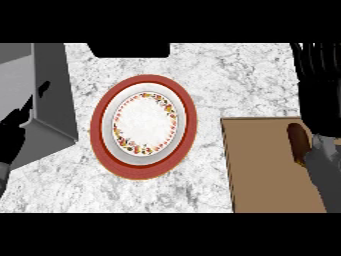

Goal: Pick the sweet potato from the tray and place it in the plate

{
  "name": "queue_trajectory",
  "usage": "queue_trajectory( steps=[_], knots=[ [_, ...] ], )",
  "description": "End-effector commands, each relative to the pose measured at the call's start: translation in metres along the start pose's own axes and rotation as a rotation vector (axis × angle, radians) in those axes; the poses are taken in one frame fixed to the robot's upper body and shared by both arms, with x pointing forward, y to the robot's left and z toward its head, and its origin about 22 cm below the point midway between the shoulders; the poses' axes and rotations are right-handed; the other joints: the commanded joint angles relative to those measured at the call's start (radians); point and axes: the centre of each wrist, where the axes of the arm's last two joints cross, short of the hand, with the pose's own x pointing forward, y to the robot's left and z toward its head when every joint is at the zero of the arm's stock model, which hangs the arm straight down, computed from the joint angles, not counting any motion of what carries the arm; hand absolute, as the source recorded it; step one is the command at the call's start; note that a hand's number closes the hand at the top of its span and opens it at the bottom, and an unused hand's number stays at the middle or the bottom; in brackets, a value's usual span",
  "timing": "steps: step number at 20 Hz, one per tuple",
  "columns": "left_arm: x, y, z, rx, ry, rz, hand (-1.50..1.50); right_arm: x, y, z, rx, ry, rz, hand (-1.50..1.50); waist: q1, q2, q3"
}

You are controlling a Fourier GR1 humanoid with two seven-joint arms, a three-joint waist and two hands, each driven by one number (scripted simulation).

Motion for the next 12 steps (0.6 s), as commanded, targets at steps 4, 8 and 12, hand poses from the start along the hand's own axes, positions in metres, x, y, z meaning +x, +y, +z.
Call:
queue_trajectory(
  steps=[4, 8, 12],
  knots=[
    [0.059, -0.002, -0.014, 0.014, -0.236, 0.129, 0.0, -0.061, 0.018, 0.031, 0.406, 0.266, 0.413, 1.5, 0.06, -0.016, -0.015],
    [0.067, -0.003, -0.016, 0.014, -0.278, 0.171, 0.0, -0.052, -0.056, 0.03, 0.498, 0.353, 1.04, 1.5, 0.043, -0.017, -0.059],
    [0.073, -0.016, -0.02, 0.008, -0.274, 0.279, 0.0, -0.116, -0.036, 0.091, 0.443, 0.399, 1.195, -1.5, 0.022, -0.018, -0.011]
  ],
)
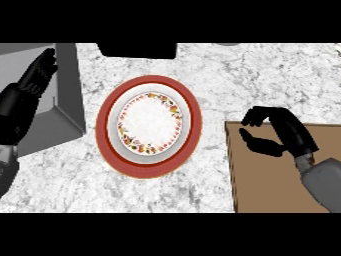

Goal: Pick the sweet potato from the tray and place it in the plate

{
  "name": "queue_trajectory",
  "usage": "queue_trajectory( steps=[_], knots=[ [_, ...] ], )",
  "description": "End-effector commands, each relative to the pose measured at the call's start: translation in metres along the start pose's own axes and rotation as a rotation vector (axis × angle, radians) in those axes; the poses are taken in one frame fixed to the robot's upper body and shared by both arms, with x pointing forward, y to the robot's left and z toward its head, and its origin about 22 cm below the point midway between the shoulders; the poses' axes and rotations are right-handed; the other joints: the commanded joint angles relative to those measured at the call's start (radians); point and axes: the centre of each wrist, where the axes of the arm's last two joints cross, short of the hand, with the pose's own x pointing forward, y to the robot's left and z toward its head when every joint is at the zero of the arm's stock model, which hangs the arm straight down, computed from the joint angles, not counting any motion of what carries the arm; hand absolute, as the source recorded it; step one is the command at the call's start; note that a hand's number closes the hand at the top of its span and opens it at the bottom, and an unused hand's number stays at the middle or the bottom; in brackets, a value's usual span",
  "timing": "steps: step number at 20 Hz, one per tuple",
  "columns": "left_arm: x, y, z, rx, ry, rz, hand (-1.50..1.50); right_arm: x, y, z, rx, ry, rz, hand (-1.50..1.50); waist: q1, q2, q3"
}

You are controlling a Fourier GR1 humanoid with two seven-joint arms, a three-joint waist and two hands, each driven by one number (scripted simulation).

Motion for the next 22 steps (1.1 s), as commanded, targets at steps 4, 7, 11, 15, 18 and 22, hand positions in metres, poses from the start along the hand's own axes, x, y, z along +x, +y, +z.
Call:
queue_trajectory(
  steps=[4, 7, 11, 15, 18, 22],
  knots=[
    [-0.006, -0.021, 0.015, -0.006, 0.008, 0.11, 0.0, -0.03, 0.113, 0.04, -0.166, 0.01, 0.075, -1.5, -0.032, -0.011, 0.016],
    [-0.004, -0.007, 0.007, 0.032, 0.014, 0.097, 0.0, -0.02, 0.109, 0.022, -0.216, -0.078, 0.075, -1.5, -0.038, -0.012, 0.015],
    [-0.01, 0.002, 0.001, 0.039, 0.026, 0.097, 0.0, 0.017, 0.091, 0.014, -0.256, -0.132, 0.187, -1.5, -0.05, -0.015, 0.014],
    [-0.007, -0.002, 0.009, 0.024, 0.044, 0.102, 0.0, 0.04, 0.038, -0.009, -0.219, 0.021, 0.426, -1.5, -0.053, -0.026, 0.01],
    [-0.014, 0.0, 0.01, 0.031, 0.049, 0.098, 0.0, 0.043, 0.027, -0.019, -0.131, 0.216, 0.563, -1.5, -0.054, -0.026, 0.007],
    [-0.012, -0.002, 0.01, 0.031, 0.039, 0.093, 0.0, 0.063, 0.027, -0.023, -0.001, 0.415, 0.719, -1.5, -0.058, -0.03, 0.007]
  ],
)
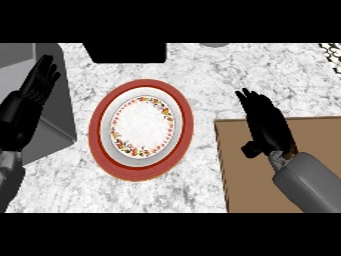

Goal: Pick the sweet potato from the tray and place it in the plate

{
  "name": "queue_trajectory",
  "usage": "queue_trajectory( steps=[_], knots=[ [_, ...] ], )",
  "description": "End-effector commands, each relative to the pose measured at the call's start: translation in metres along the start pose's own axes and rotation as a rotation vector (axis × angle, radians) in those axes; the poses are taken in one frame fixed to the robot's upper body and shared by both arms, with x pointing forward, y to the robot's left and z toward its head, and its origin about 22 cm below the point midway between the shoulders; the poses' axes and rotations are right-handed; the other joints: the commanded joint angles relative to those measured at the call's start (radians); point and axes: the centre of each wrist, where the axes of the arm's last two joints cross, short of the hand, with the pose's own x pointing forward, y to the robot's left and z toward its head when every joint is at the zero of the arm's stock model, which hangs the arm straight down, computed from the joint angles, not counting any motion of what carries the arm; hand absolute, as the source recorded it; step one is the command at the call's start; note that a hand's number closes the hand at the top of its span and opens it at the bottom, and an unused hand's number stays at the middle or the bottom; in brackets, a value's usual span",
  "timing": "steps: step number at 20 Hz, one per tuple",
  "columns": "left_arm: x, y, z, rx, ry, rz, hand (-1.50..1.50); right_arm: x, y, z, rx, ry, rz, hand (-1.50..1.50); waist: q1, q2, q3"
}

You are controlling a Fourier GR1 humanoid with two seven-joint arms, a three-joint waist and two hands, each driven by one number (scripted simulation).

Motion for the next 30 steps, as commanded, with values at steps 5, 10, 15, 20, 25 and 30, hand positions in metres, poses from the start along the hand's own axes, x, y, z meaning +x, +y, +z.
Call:
queue_trajectory(
  steps=[5, 10, 15, 20, 25, 30],
  knots=[
    [-0.007, -0.005, 0.002, 0.004, -0.002, 0.014, 0.0, 0.041, -0.019, -0.007, 0.327, 0.294, 0.344, -1.5, 0.009, 0.009, 0.002],
    [0.004, -0.001, -0.003, -0.01, 0.012, 0.0, 0.0, 0.048, -0.033, -0.005, 0.419, 0.389, 0.367, -1.5, 0.003, 0.011, 0.006],
    [0.018, -0.006, -0.002, -0.014, 0.002, 0.007, 0.0, 0.043, -0.024, -0.02, 0.401, 0.445, 0.403, -1.5, 0.017, 0.014, 0.007],
    [0.007, -0.006, 0.007, 0.001, -0.019, 0.002, 0.0, 0.015, -0.022, -0.022, 0.408, 0.53, 0.501, -1.5, 0.016, 0.013, 0.007],
    [0.011, -0.002, -0.009, -0.001, -0.019, 0.026, 0.0, 0.009, -0.014, -0.018, 0.43, 0.57, 0.515, -1.5, 0.006, 0.013, 0.007],
    [0.014, -0.005, -0.013, -0.009, 0.002, 0.014, 0.0, -0.026, -0.008, -0.017, 0.462, 0.584, 0.481, -1.5, 0.007, 0.015, 0.007]
  ],
)
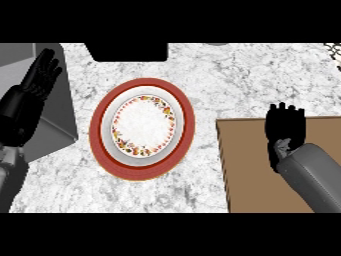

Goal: Pick the sweet potato from the tray and place it in the plate

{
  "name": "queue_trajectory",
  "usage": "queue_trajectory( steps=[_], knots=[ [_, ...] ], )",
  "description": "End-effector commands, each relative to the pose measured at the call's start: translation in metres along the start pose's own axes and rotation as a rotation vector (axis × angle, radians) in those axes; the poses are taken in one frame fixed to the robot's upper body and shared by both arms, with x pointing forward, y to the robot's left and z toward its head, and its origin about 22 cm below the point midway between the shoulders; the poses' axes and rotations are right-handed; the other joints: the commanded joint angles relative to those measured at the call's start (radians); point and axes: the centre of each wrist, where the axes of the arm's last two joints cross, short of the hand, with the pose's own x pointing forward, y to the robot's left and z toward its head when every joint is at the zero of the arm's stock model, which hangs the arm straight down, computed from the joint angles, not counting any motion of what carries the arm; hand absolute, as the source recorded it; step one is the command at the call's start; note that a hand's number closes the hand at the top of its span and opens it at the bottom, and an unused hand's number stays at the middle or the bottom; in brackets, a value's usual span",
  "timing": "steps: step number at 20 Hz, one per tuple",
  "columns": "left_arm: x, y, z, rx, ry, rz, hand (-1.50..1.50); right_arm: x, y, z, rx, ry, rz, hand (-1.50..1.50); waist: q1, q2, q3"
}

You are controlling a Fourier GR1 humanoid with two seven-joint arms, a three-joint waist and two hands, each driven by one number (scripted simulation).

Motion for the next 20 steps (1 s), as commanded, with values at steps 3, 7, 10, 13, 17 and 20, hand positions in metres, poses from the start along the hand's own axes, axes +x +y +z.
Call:
queue_trajectory(
  steps=[3, 7, 10, 13, 17, 20],
  knots=[
    [-0.003, -0.005, 0.009, -0.011, -0.002, -0.005, 0.0, -0.007, 0.013, -0.012, 0.071, 0.095, 0.018, -1.5, 0.006, 0.001, 0.0],
    [0.0, -0.003, 0.004, -0.007, 0.0, 0.011, 0.0, -0.017, 0.031, -0.024, 0.115, 0.107, 0.029, -1.5, 0.004, 0.001, 0.001],
    [-0.007, -0.01, 0.007, 0.002, -0.004, 0.005, 0.0, -0.023, 0.03, -0.03, 0.109, 0.135, 0.051, -1.5, 0.004, 0.002, 0.0],
    [0.001, 0.006, -0.002, 0.006, 0.003, 0.013, 0.0, -0.014, 0.042, -0.037, 0.105, 0.149, 0.067, -1.5, 0.007, 0.003, 0.001],
    [-0.018, 0.018, 0.015, -0.005, -0.005, 0.011, 0.0, -0.023, 0.054, -0.03, -0.031, 0.038, 0.016, 1.5, 0.008, 0.002, 0.001],
    [-0.001, 0.009, 0.015, -0.001, -0.003, -0.005, 0.0, -0.035, 0.045, -0.047, -0.149, 0.037, 0.087, 1.5, 0.019, 0.003, 0.001]
  ],
)
